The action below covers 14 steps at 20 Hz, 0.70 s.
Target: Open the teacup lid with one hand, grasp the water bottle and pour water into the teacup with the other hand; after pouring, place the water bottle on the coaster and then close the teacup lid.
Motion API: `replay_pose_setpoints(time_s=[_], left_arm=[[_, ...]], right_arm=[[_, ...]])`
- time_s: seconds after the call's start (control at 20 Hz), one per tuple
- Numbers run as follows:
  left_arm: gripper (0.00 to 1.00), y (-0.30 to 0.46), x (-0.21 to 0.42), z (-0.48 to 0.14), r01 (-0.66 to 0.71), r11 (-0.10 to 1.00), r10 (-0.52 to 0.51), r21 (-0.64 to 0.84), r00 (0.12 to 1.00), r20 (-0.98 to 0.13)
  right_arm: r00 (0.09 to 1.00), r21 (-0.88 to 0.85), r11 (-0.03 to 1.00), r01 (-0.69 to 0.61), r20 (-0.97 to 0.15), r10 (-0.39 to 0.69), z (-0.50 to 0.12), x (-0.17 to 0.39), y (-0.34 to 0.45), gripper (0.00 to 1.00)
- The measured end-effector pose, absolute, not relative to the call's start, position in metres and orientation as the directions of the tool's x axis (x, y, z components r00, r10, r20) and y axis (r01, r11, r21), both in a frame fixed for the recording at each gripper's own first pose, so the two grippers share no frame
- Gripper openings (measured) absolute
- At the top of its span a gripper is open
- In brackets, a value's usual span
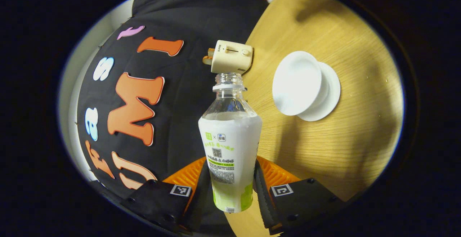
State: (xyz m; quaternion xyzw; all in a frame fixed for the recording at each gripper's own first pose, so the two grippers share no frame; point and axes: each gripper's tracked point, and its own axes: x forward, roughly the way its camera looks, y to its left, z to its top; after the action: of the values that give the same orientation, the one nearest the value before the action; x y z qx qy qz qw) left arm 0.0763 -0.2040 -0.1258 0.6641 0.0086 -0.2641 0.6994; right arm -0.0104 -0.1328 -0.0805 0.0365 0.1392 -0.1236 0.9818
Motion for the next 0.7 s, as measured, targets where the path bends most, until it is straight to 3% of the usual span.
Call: replay_pose_setpoints(time_s=[0.7], left_arm=[[0.66, -0.211, 0.085, -0.114, 0.290, -0.373, -0.349, 0.881, 0.836, -0.423]], right_arm=[[0.928, 0.062, 0.967, 0.247, -0.301, -0.218, -0.088, -0.013, -0.137, 0.10]])
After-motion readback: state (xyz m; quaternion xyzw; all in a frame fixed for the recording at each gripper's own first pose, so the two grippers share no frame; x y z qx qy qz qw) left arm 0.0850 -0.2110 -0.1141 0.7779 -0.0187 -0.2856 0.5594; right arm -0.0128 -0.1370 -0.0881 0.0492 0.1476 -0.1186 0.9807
